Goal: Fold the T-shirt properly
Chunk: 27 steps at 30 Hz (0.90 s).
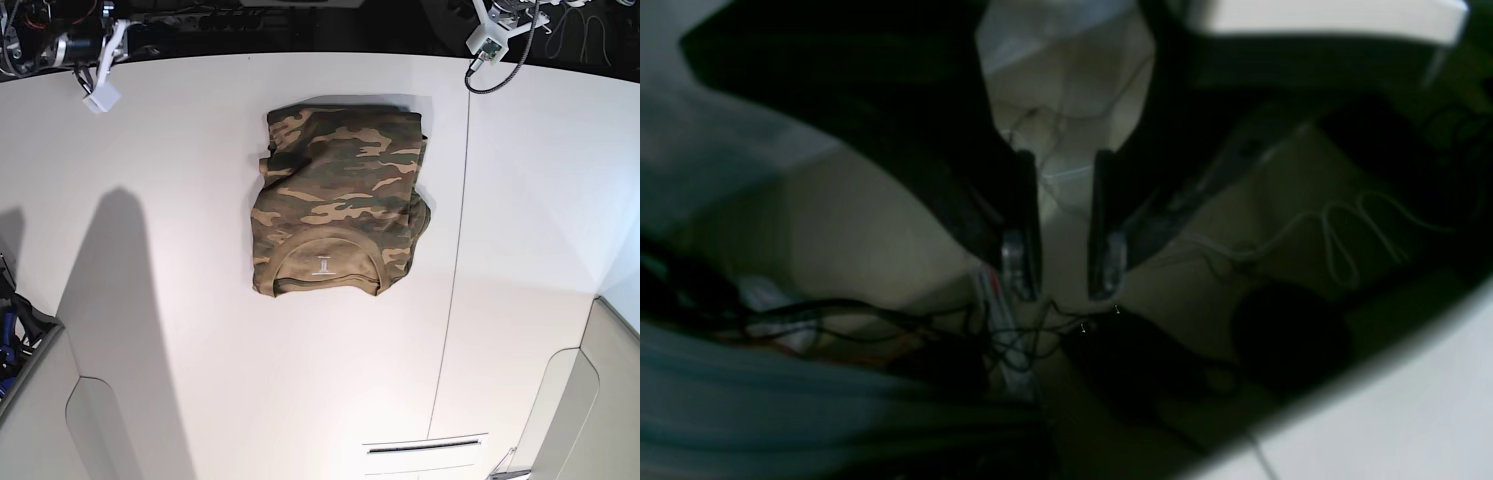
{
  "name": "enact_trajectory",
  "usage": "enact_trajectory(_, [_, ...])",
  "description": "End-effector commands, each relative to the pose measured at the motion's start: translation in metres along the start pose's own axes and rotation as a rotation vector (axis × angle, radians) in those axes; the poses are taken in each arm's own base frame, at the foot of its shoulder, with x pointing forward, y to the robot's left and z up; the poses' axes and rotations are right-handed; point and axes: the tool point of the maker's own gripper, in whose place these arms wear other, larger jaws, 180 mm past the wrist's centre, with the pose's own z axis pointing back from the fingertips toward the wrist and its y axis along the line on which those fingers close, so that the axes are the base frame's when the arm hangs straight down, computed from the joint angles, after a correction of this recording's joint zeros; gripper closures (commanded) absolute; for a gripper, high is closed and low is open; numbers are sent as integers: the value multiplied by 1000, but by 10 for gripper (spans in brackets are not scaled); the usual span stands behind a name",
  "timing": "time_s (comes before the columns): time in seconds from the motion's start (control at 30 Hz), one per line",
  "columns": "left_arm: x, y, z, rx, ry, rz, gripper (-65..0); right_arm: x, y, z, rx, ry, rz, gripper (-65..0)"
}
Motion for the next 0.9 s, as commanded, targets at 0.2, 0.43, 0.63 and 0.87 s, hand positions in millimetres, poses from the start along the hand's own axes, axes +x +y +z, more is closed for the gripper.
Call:
enact_trajectory(0.2, [-72, -9, 4, -27, 196, 25, -131, -76, 11, 4, 22, 141, -103, 0])
enact_trajectory(0.43, [-121, 1, -9, -87, 314, -2, -131, -148, 17, -11, -39, 284, -131, 0])
enact_trajectory(0.63, [-149, 1, -34, -110, 346, 0, -131, -189, 5, -41, -149, 371, -42, 0])
enact_trajectory(0.87, [-166, -20, -83, -174, 411, 88, -131, -223, -18, -72, -260, 467, -19, 0])
